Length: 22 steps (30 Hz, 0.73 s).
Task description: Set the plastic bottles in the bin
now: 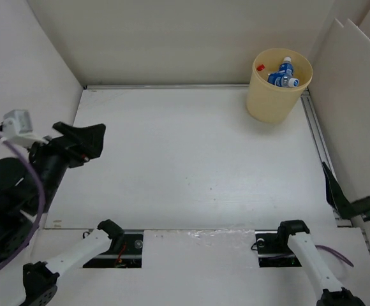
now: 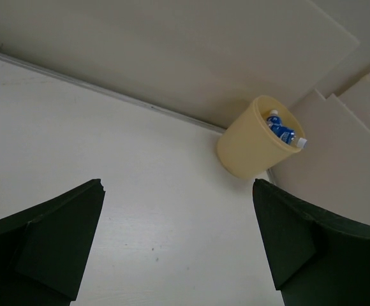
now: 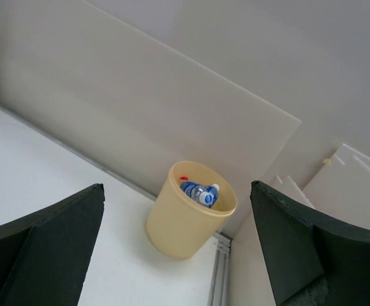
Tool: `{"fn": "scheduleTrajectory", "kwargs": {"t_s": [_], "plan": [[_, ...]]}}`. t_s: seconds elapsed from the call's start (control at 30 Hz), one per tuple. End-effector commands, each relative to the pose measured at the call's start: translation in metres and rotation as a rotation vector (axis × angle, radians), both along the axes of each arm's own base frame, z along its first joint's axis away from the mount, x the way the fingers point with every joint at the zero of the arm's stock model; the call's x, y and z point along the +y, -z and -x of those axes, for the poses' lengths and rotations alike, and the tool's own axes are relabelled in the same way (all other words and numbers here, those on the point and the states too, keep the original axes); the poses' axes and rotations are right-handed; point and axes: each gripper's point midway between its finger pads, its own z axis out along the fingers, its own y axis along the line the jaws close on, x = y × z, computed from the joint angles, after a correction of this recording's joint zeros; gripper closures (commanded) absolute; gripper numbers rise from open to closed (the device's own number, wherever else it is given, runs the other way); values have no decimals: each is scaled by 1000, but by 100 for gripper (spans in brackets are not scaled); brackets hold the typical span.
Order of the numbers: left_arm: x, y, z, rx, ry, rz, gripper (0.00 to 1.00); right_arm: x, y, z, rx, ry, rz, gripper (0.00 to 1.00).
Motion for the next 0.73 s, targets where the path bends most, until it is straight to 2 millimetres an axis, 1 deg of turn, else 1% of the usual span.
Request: {"fn": "scheduleTrajectory", "kwargs": {"t_s": [0.0,0.03,0.07,0.1,0.17,0.23,0.27,0.37,0.43,0.47,0.53,0.57,0.7], "plan": [[17,0,22,-28,-6,37,0,-14,56,-17,226,44,12,0],[20,-1,30,-44,4,49,0,-22,62,-18,244,76,4,0],[20,-2,35,-52,20,65,0,-25,70,-21,260,95,2,0],[21,0,36,-50,21,65,0,-27,69,-17,250,93,-2,0],[26,5,44,-48,20,77,0,-33,77,-16,272,112,-4,0],[30,7,49,-58,21,84,0,-39,80,-17,288,135,-20,0],[38,10,54,-63,1,87,0,-45,80,-14,281,152,-29,0],[47,19,64,-67,-13,100,0,-53,81,-16,291,166,-68,0],[51,24,67,-63,-22,110,0,-58,81,-17,300,165,-99,0],[50,31,66,-52,-23,102,0,-59,81,-18,303,163,-109,0],[52,33,66,-50,-32,111,0,-63,82,-20,312,154,-135,0],[50,39,64,-32,-32,98,0,-63,79,-21,304,145,-140,0],[50,39,64,-32,-32,97,0,-63,74,-20,296,107,-174,0]]}}
